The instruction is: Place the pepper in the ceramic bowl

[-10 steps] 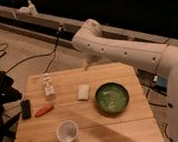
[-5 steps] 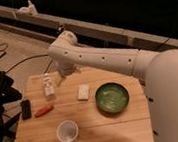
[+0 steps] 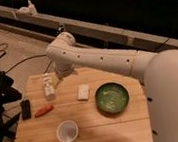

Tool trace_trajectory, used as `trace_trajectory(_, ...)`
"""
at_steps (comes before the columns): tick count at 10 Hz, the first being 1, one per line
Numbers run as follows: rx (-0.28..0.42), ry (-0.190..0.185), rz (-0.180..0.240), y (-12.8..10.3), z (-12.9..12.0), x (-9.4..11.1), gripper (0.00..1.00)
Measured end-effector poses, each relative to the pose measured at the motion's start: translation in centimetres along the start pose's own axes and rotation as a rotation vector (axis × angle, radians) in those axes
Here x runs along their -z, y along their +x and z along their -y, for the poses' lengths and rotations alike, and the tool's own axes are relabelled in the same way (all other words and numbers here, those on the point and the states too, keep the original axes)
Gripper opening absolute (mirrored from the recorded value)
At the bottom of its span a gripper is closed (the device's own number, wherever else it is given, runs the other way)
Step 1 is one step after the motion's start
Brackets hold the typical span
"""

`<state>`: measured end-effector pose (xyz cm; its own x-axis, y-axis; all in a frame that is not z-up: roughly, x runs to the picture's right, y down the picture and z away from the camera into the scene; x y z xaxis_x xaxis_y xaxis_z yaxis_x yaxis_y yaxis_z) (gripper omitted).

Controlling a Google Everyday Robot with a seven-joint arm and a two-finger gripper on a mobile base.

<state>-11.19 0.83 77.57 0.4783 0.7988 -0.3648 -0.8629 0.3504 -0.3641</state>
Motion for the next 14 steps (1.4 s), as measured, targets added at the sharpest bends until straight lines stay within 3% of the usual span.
trace_trajectory(2, 0.040, -0.017, -0.022, -0.7, -1.1, -1.7, 0.80)
trace_trajectory(8, 0.248, -0.212, -0.121, -3.0, -9.7, -10.2, 0.80)
trace_trajectory(10, 0.293, -0.235, -0.134, -3.3, -11.5, -11.8, 0.80)
trace_trajectory(14, 0.293, -0.237, -0.131, -3.3, -11.6, -11.8, 0.80)
